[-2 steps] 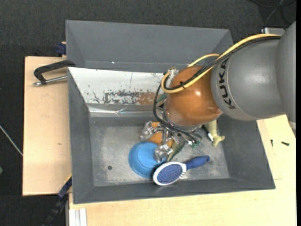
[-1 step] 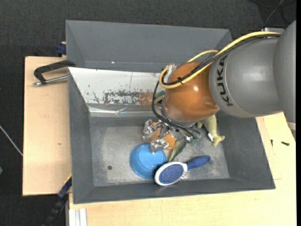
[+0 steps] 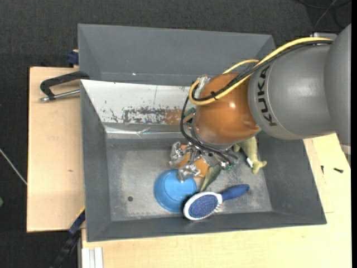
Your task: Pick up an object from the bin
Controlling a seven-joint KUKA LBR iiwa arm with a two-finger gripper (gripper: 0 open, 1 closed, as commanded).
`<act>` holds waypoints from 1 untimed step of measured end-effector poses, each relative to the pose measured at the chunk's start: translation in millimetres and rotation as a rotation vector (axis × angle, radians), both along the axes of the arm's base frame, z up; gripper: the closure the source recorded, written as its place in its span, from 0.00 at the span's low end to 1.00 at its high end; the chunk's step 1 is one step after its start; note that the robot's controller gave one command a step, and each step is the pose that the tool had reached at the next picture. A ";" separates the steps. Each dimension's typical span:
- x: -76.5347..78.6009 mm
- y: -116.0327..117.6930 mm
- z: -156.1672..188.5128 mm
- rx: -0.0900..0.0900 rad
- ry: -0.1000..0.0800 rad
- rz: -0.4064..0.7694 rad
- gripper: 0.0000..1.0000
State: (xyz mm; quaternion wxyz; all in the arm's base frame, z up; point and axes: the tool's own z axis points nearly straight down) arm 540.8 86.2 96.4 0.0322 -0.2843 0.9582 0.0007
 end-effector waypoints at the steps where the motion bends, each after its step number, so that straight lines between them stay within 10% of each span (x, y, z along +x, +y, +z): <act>1: 0.0 0.0 0.0 0.000 0.000 0.000 1.00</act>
Offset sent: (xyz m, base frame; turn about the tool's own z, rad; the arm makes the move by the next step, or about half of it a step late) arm 0.0052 0.0027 0.1085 -0.0132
